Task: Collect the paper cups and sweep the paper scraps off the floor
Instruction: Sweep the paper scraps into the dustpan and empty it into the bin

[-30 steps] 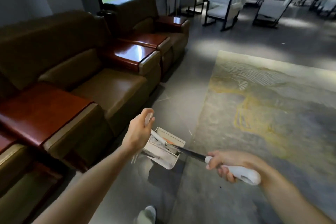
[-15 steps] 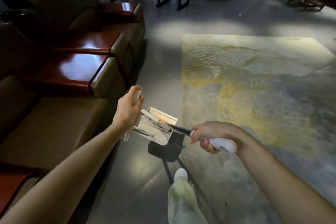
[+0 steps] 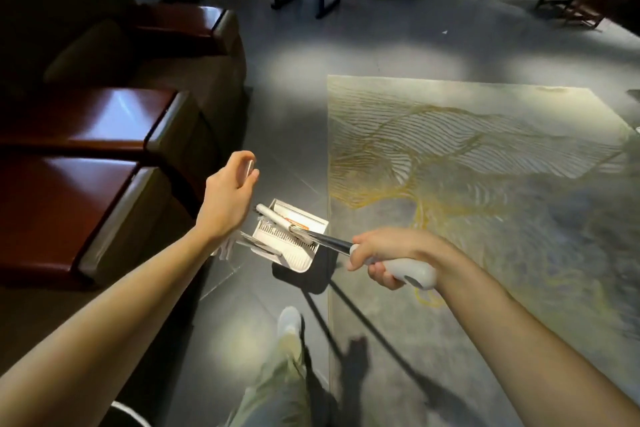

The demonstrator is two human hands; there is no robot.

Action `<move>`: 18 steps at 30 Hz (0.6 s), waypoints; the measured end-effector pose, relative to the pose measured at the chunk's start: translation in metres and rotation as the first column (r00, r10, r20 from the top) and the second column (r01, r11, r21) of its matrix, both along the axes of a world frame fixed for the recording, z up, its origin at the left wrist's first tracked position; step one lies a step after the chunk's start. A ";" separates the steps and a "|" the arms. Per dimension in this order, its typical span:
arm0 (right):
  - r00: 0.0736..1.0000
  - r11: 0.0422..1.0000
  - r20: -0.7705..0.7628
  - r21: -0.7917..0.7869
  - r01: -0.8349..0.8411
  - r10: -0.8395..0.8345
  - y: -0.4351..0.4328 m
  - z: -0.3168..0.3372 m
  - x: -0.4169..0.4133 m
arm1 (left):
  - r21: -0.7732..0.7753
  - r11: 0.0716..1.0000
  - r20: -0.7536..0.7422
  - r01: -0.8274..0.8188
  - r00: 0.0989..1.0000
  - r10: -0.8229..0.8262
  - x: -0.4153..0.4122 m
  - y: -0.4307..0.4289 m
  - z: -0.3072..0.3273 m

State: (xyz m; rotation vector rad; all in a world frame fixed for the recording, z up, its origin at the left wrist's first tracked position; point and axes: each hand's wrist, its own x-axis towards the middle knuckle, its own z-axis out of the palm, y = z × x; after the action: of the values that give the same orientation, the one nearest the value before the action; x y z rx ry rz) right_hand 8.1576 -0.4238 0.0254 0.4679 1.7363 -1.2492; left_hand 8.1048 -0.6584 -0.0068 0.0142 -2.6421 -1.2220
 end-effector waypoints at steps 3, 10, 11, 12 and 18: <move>0.999 1.000 -0.031 0.007 0.017 -0.016 0.003 -0.010 -0.082 | -0.018 0.999 -0.004 0.043 0.999 -0.043 -0.093 0.002 -0.003; 0.989 0.992 -0.083 -0.008 0.124 -0.124 0.015 -0.007 -0.263 | -0.050 0.995 0.020 0.091 0.996 -0.090 -0.289 0.008 0.006; 0.988 0.993 -0.104 0.007 0.115 -0.114 0.016 -0.009 -0.286 | -0.055 0.995 0.017 0.089 0.996 -0.088 -0.316 0.008 0.005; 0.987 0.995 -0.129 0.022 0.101 -0.097 0.017 -0.014 -0.307 | -0.062 0.994 0.018 0.085 0.996 -0.084 -0.343 0.008 0.005; 0.976 0.992 -0.208 0.096 0.079 -0.057 0.039 -0.036 -0.453 | -0.042 0.999 0.032 0.019 0.999 -0.018 -0.508 0.020 -0.011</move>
State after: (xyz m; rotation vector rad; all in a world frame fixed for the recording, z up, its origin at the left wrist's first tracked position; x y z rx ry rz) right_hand 7.7045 -0.3850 -0.0110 0.4758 1.9813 -1.2977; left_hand 7.5972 -0.6389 -0.0178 0.0018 -2.7001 -1.1812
